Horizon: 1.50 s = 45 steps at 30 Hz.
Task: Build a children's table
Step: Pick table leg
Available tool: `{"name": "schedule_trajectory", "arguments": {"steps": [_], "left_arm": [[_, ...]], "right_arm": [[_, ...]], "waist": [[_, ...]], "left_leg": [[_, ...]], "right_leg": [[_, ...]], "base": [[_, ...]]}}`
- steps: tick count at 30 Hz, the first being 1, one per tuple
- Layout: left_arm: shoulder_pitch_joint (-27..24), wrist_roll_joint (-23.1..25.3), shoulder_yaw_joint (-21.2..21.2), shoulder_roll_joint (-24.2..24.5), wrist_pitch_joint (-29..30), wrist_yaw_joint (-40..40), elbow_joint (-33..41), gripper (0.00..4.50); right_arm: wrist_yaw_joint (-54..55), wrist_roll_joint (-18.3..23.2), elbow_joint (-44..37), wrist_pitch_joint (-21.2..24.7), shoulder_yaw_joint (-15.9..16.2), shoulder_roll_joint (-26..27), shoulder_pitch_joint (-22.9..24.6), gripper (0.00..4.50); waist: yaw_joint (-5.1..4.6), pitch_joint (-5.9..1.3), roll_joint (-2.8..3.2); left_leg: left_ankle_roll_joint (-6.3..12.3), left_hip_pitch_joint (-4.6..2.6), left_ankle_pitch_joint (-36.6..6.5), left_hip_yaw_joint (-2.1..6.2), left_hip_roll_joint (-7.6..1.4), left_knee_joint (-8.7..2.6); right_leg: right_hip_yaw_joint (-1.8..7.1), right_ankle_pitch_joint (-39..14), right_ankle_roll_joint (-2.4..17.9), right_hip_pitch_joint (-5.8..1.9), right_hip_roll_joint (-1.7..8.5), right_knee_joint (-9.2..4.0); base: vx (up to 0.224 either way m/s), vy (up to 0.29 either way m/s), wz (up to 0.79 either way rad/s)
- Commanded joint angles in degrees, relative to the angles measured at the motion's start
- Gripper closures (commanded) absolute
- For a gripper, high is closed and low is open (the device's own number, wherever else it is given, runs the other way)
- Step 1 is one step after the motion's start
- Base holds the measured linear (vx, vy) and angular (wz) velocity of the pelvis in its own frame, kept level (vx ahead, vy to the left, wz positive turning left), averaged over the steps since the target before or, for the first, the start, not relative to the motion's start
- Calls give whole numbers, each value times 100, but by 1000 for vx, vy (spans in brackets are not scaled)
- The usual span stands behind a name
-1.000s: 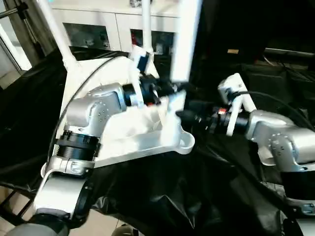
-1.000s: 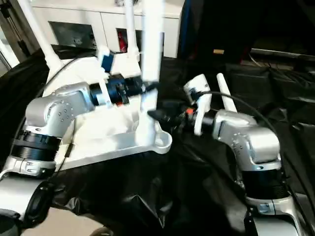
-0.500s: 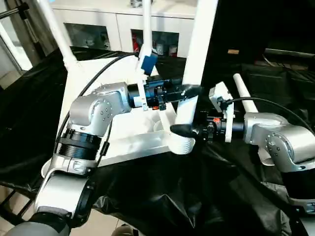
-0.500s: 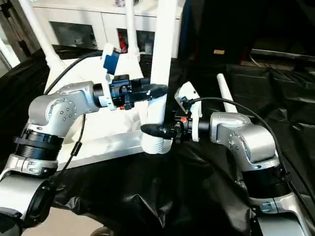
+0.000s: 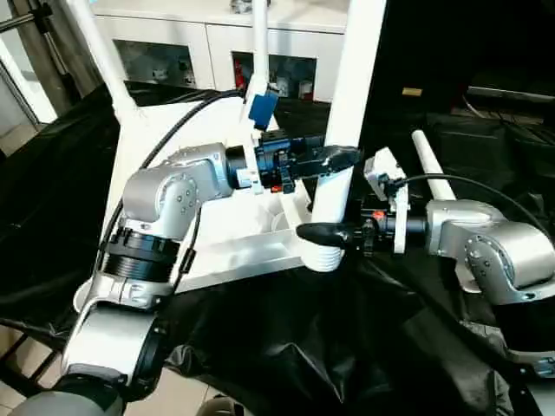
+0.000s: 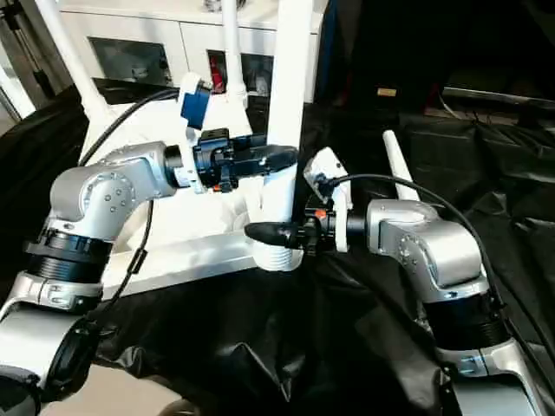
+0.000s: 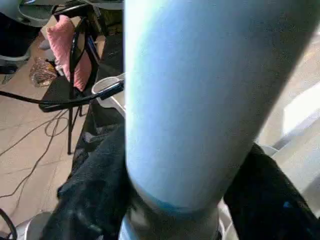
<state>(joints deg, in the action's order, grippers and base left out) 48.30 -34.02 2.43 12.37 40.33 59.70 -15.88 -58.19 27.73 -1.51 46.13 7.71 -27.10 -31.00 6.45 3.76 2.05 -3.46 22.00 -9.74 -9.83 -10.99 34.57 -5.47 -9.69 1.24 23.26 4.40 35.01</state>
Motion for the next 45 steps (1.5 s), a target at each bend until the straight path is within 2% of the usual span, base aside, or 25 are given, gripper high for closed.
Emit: {"name": "schedule_trajectory", "arguments": {"steps": [1, 7, 14, 16, 18, 22, 25, 27, 28, 29, 30, 32, 33, 35, 36, 37, 38, 40, 43, 45], "left_arm": [[36, -106, -46, -14, 65, 53, 205, 264], [-47, -88, 48, 4, 80, 91, 278, 264], [-53, -41, 53, 14, 30, 69, 230, 264], [-46, 116, 14, -25, -186, -144, 158, 264], [2, 29, -139, -107, -125, -304, 56, 208], [25, -163, -263, -138, -47, -221, 82, 160], [-20, -9, -452, -414, -867, -547, 137, 139], [37, -146, -743, -605, -1141, -756, 38, 135], [37, -146, -743, -605, -1141, -756, 38, 133], [161, -418, -1189, -777, -1178, -1191, -107, 133], [196, -500, -1336, -821, -1179, -1342, -149, 133], [108, -339, -1335, -688, -1158, -1501, -161, 133], [-41, -33, -1102, -498, -1233, -1405, -122, 133], [-286, 404, -746, -244, -1417, -1239, -52, 133], [-297, 421, -730, -233, -1421, -1230, -49, 133], [-474, 735, -442, -49, -1515, -1101, -4, 133], [-474, 735, -442, -49, -1515, -1101, -4, 133], [-742, 895, -205, 148, -1451, -932, 88, 133], [-980, 1270, 246, 423, -1660, -683, 123, 133], [-1097, 1648, 679, 653, -1896, -548, 86, 133]], "right_arm": [[47, -16, 95, -18, 24, 0, -13, 219], [54, -25, 93, -32, 27, 3, 1, 254], [48, -13, 87, -47, 34, -2, 14, 257], [45, -4, 81, -55, 29, -1, 18, 257], [49, 6, 76, -67, 17, 15, 16, 257], [79, 30, 59, -84, -14, 60, 19, 257], [167, 99, 45, -170, -130, 191, 76, 257], [284, 136, 76, -249, -240, 312, 94, 257], [284, 136, 76, -249, -240, 312, 94, 257], [496, 155, 140, -359, -396, 486, 98, 257], [577, 157, 162, -395, -454, 555, 99, 257], [878, 53, 255, -521, -576, 688, 112, 257], [1108, -77, 321, -627, -621, 746, 122, 257], [1416, -346, 415, -809, -597, 769, 154, 257], [1425, -360, 418, -819, -591, 768, 156, 257], [1614, -524, 497, -975, -565, 798, 206, 257], [1614, -524, 497, -975, -565, 798, 206, 257], [2095, -693, 740, -1160, -705, 929, 231, 257], [2440, -885, 868, -1340, -777, 988, 262, 258], [2551, -914, 868, -1405, -806, 1042, 297, 259]], "waist": [[15, -488, -117], [15, -491, -115], [17, -495, -115], [20, -498, -117], [16, -501, -120], [26, -504, -123], [25, -503, -121], [26, -507, -140], [26, -505, -138], [21, -505, -128], [23, -504, -132], [30, -511, -120], [14, -502, -75], [-30, -498, -72], [-25, -500, -67], [-26, -502, -45], [-31, -508, -46], [-11, -520, -3], [-39, -501, -9], [-34, -504, -19]], "left_leg": [[274, -70, -658, 36, -176, -321], [272, -62, -631, 38, -177, -319], [274, -63, -618, 37, -173, -316], [279, -63, -604, 36, -174, -312], [288, -56, -567, 36, -173, -308], [308, -53, -573, 32, -162, -299], [307, -49, -612, 43, -178, -303], [321, -43, -607, 38, -172, -301], [329, -36, -594, 37, -171, -299], [317, -38, -594, 28, -165, -290], [321, -42, -622, 25, -154, -287], [281, -46, -639, 44, -163, -292], [261, -46, -660, 56, -165, -307], [172, -82, -703, 56, -173, -331], [150, -91, -708, 58, -179, -335], [109, -85, -704, 55, -182, -338], [104, -88, -704, 53, -184, -337], [89, -115, -723, 61, -201, -339], [-1, -106, -883, 52, -186, -359], [19, -103, -898, 60, -189, -370]], "right_leg": [[295, -1424, 925, -363, 392, -427], [296, -1371, 939, -369, 393, -416], [295, -1378, 926, -370, 388, -415], [297, -1346, 928, -372, 390, -414], [295, -1262, 947, -376, 385, -401], [292, -1292, 975, -377, 390, -408], [288, -1282, 968, -382, 397, -424], [286, -1247, 971, -391, 398, -420], [287, -1243, 969, -391, 398, -418], [287, -1256, 979, -383, 394, -407], [282, -1303, 987, -373, 397, -430], [274, -1361, 956, -377, 395, -421], [271, -1383, 897, -364, 383, -416], [282, -1473, 735, -336, 363, -436], [286, -1463, 742, -337, 374, -434], [297, -1407, 748, -332, 375, -426], [300, -1348, 759, -335, 371, -419], [306, -1215, 858, -315, 392, -404], [307, -1213, 933, -330, 385, -401], [314, -1237, 856, -338, 391, -398]], "base": [[0, 0, 0], [0, 0, 0], [0, 0, 0], [0, 0, 0], [0, 0, 0], [0, 0, 0], [0, 0, 0], [0, 0, 0], [0, 0, 0], [0, 0, 0], [0, 0, 0], [0, 0, 0], [0, 0, 0], [0, 0, 0], [0, 0, 0], [0, 0, 0], [0, 0, 0], [0, 0, 0], [0, 0, 0], [0, 0, 0]]}}
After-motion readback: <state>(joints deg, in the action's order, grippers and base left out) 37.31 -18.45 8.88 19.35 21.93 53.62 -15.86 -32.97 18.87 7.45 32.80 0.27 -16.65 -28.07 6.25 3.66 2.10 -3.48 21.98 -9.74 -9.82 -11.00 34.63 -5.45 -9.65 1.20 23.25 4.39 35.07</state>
